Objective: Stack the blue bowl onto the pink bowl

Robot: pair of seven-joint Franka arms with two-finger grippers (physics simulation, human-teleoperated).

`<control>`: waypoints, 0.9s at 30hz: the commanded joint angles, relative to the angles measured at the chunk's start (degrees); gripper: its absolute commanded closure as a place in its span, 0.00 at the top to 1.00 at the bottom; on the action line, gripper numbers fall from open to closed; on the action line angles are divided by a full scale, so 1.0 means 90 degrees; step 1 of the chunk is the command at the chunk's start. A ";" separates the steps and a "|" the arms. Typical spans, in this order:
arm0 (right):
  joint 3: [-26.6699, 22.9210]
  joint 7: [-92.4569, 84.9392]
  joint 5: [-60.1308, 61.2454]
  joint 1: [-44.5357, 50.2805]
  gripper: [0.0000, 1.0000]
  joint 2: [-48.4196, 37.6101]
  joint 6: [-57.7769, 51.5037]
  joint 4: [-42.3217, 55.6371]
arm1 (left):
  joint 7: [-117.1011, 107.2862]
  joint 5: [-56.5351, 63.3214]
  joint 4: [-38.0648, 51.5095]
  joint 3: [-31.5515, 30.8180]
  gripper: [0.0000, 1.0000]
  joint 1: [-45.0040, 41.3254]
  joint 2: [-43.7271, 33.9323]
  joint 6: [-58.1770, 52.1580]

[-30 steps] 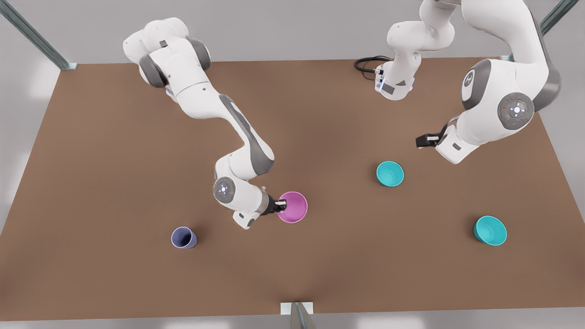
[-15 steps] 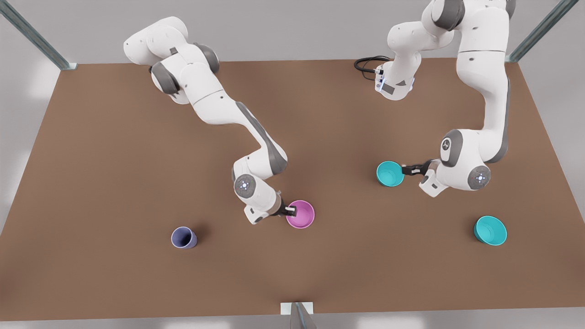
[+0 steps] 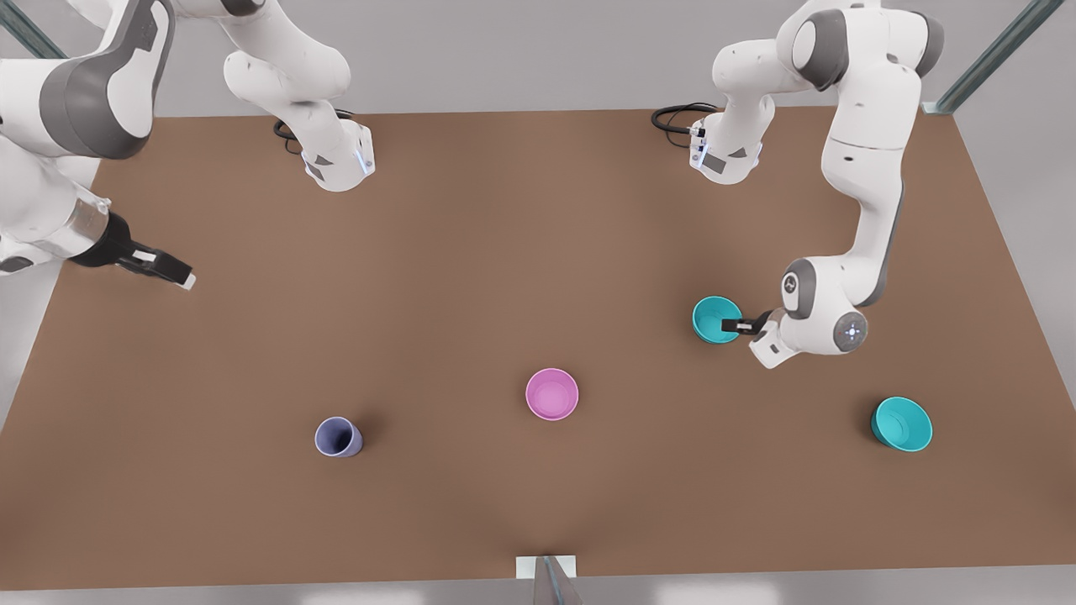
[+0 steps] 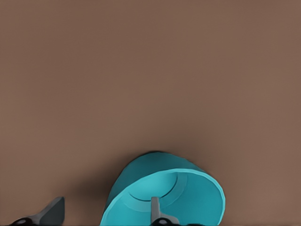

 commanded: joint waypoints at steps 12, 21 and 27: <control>-0.0046 -0.2500 -0.0223 0.0067 1.00 0.0340 0.0048 -0.0097 | 0.1461 -0.0236 0.0002 -0.0020 0.21 0.0004 0.0021 0.0135; -0.0046 -0.2490 -0.0203 0.0067 1.00 0.0388 0.0048 -0.0097 | -0.0189 -0.1359 0.0422 -0.0020 0.21 -0.0972 -0.0595 0.0057; -0.0046 -0.2500 -0.0174 0.0067 1.00 0.0437 0.0106 -0.0058 | -0.3324 -0.0695 0.2931 -0.0020 0.21 -0.2681 0.0704 -0.0636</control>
